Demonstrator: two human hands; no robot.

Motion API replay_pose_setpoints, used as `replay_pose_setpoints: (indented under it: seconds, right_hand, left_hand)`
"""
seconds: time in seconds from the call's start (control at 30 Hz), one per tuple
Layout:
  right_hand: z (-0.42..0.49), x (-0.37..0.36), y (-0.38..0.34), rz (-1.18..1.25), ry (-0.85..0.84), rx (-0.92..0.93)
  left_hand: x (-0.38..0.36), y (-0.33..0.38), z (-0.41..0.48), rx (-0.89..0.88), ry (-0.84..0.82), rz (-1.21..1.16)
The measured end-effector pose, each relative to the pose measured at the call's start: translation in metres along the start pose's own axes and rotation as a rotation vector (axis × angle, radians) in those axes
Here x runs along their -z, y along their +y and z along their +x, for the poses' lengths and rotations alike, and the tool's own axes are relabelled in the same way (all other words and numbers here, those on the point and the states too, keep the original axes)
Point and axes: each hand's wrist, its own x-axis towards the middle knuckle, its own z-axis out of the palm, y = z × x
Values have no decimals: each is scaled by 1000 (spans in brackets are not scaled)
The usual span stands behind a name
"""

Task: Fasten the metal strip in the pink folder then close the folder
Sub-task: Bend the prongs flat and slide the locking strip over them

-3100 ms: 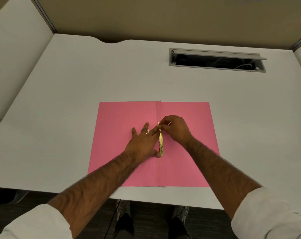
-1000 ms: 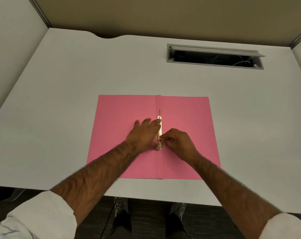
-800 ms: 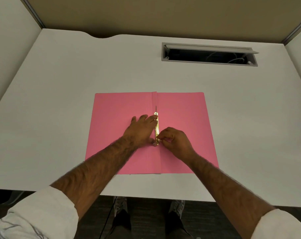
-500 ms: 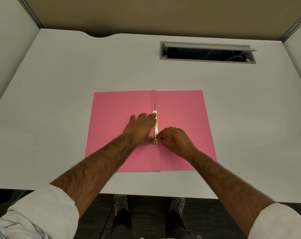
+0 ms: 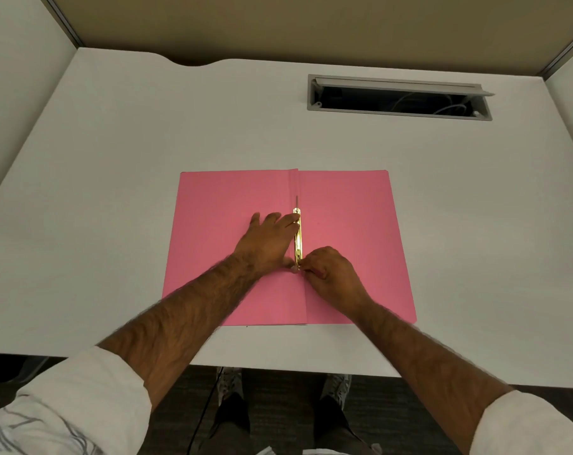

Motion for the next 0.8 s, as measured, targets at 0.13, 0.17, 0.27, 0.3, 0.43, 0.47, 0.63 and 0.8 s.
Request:
replay_pose_setpoints:
  seconds: [0.13, 0.17, 0.27, 0.3, 0.43, 0.47, 0.63, 0.8]
  right_hand:
    - [-7, -17, -4, 111, 139, -148]
    - [-7, -20, -5, 129, 155, -173]
    - [-7, -25, -11, 153, 188, -231]
    - [-7, -27, -12, 153, 197, -240]
    - [-6, -29, -16, 137, 212, -295]
    - [-6, -29, -17, 128, 210, -296]
    - [-11, -30, -17, -15, 160, -189]
    - [-14, -34, -16, -272, 122, -9]
  left_hand:
    - [-1, 1, 0, -1, 15, 10]
    - [-1, 1, 0, 0, 16, 15]
    - [0, 0, 1, -6, 22, 46]
    - [0, -1, 2, -11, 27, 62]
    - [-2, -3, 2, -35, 47, 117]
    - [-3, -3, 2, -40, 51, 125]
    - [-2, -5, 4, -62, 38, 131]
    - [3, -2, 7, -56, 36, 125]
